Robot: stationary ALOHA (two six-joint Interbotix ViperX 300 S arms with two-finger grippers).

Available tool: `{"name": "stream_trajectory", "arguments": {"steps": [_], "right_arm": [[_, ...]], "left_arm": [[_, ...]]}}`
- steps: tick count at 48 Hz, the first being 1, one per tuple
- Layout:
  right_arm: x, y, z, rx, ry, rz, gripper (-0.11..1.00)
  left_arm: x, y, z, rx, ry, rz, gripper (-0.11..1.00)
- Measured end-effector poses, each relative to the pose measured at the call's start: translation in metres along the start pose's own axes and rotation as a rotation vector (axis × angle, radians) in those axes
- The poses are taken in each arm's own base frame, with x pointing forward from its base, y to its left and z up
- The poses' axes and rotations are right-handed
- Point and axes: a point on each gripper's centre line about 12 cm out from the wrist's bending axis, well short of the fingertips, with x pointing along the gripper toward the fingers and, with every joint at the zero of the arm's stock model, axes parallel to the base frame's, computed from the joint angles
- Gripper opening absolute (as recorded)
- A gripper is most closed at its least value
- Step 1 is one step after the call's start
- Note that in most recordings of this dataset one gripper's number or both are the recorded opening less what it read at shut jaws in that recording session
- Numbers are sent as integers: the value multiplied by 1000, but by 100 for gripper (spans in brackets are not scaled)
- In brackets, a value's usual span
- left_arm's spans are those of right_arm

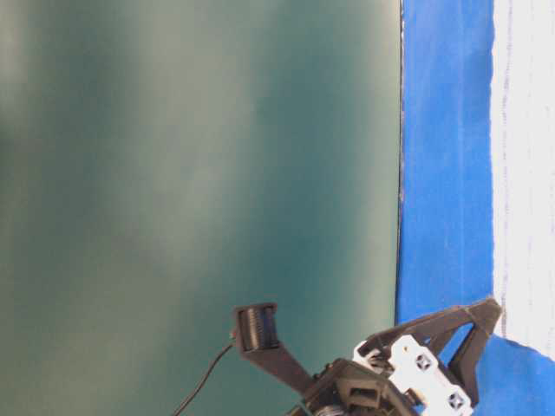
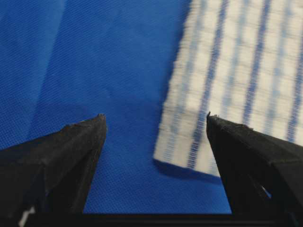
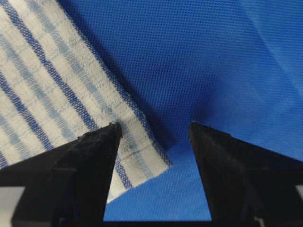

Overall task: Fold the blue towel.
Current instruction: 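Pull both far corners toward the near edge, folding the towel in half, then grasp the left and right ends of the folded towel strip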

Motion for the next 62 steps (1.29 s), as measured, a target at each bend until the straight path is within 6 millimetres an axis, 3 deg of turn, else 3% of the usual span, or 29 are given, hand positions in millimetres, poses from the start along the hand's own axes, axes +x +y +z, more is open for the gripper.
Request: {"name": "stream_trajectory", "arguments": {"steps": [16,22,27,33,35,51,56,62], "right_arm": [[8,-4,5,-3,-2,-9,62],[9,-4,4,-12,0,-8,57],[9,-2,3,-28,0,-4,38],[9,1,5,-41,-13,6,2],[8,1,5,-41,-17,8,0],[6,1,7,-32,-33,11,0],[-3,1,13,-24,-64,10,0],[-23,0,24,-13,-123,5,0]], "left_arm": [[12,1,-7,-2,32,0,76],[13,-1,-7,1,46,-4,63],[13,-8,-6,15,65,-18,37],[13,-15,-5,31,84,-32,10],[13,-16,-5,33,89,-35,5],[12,-16,-2,33,119,-38,4],[3,-13,-2,28,167,-36,4],[-14,-10,14,21,164,-34,4]]}}
